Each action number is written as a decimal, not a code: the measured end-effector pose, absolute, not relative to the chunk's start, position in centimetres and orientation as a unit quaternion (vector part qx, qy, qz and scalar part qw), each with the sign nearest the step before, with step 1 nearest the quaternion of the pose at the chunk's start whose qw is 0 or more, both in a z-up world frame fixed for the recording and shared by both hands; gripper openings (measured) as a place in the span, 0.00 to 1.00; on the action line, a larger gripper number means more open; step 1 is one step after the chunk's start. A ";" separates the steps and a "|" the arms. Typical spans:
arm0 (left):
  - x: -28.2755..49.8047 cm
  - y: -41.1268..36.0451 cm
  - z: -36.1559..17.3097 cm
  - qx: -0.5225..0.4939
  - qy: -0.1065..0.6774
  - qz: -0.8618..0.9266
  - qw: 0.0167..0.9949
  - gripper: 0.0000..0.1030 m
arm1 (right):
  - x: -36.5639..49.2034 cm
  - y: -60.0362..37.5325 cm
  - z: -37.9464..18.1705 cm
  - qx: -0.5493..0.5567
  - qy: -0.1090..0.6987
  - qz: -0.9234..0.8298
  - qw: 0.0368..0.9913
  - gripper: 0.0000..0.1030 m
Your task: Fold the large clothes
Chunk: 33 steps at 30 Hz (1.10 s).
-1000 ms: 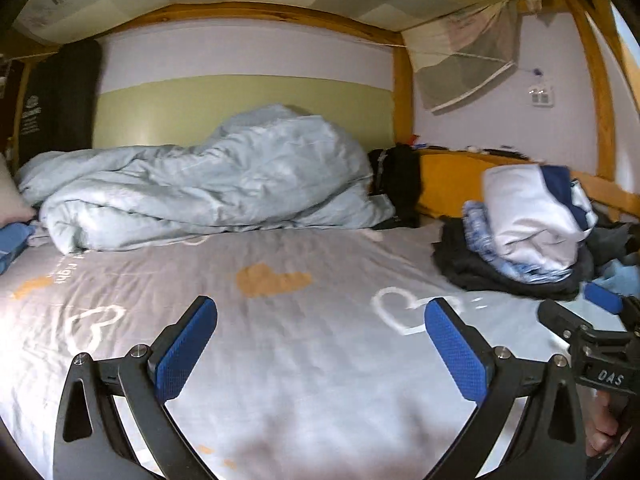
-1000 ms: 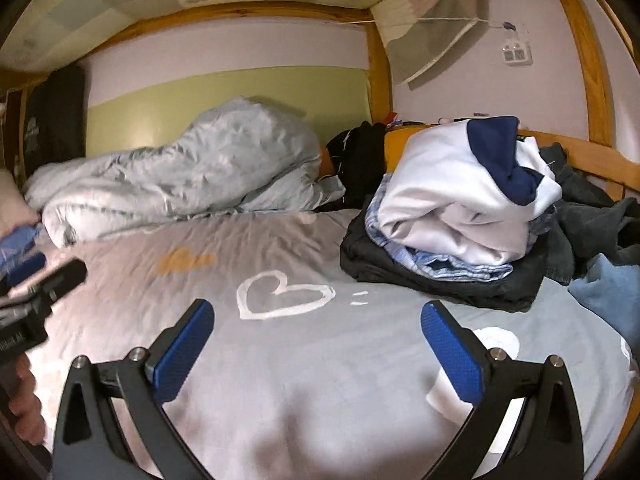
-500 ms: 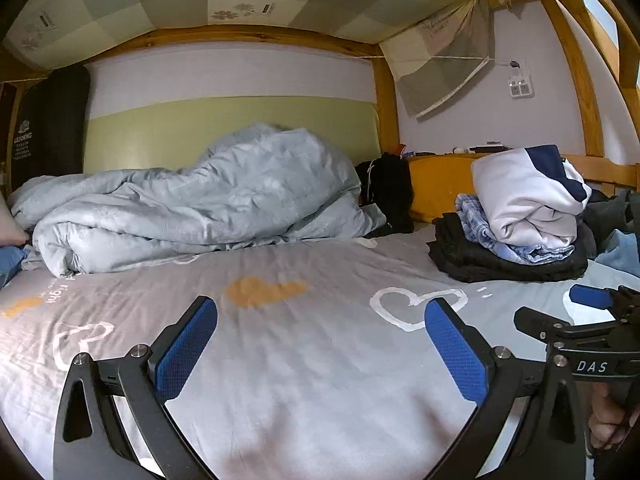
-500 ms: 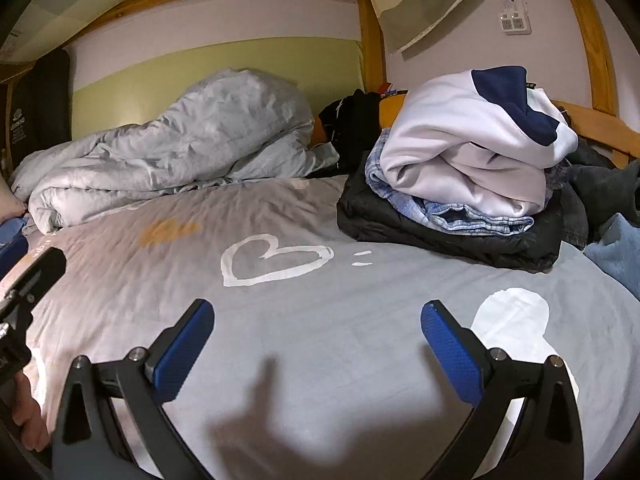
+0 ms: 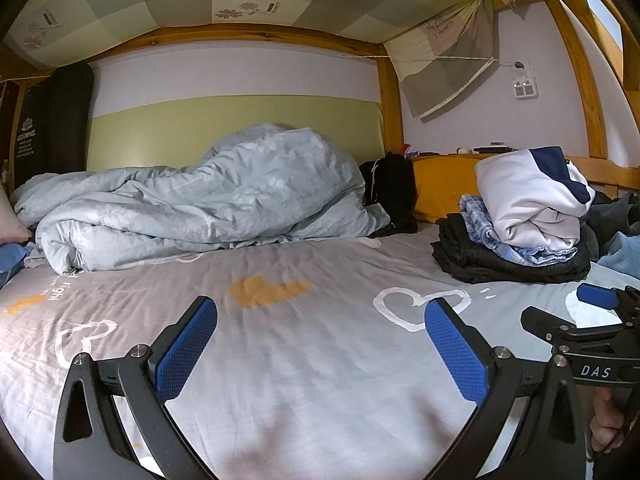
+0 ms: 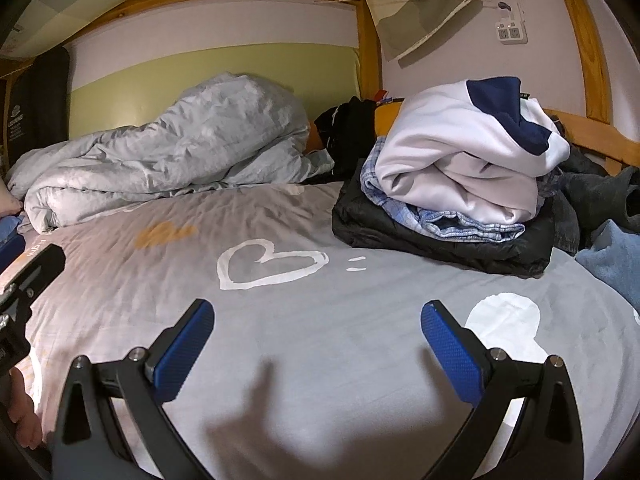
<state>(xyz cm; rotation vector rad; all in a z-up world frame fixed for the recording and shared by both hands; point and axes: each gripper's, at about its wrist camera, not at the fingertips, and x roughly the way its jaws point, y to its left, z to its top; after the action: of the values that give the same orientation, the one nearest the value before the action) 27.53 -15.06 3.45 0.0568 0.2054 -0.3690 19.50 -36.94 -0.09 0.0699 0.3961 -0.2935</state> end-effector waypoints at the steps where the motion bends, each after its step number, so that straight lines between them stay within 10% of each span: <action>1: 27.5 -15.0 3.4 0.028 0.102 -0.182 0.977 1.00 | 19.5 -36.8 -0.1 0.032 0.196 -0.143 0.970 1.00; 33: 27.3 -15.4 3.2 0.053 0.100 -0.172 0.979 1.00 | 19.9 -36.8 -0.3 0.025 0.208 -0.134 0.969 1.00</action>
<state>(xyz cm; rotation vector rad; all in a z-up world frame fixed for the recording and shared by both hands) 27.34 -15.36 3.20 0.1060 0.2012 -0.3464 19.94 -36.83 -0.31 0.0504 0.4196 -0.2708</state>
